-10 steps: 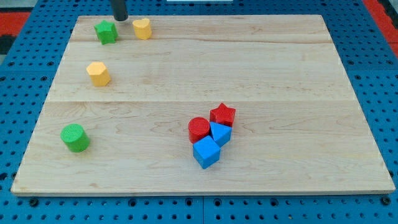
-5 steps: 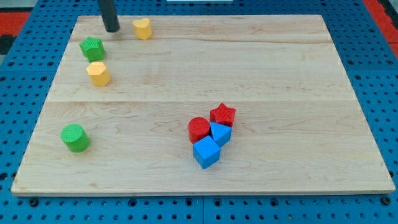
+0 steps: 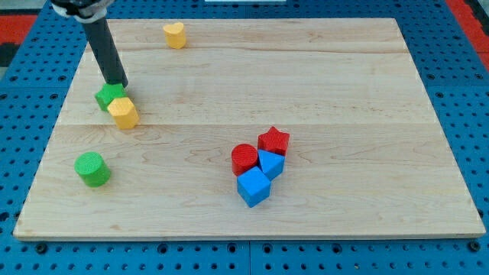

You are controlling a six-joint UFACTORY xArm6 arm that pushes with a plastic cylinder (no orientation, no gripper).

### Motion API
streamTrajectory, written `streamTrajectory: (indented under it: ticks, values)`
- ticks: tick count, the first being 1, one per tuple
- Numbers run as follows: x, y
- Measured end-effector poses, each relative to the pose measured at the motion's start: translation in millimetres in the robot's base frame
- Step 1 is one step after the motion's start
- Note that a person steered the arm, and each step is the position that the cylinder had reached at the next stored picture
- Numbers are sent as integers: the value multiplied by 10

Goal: Push the yellow hexagon to the right of the green circle with the green star

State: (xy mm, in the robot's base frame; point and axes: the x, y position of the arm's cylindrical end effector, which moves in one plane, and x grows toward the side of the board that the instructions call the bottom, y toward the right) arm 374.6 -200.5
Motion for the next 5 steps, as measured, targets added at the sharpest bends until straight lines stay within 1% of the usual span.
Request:
streamTrajectory:
  ticks: [1, 2, 3, 4, 5]
  values:
    - [464, 237]
    - [986, 278]
    - [1040, 447]
    - [381, 994]
    - [-705, 1040]
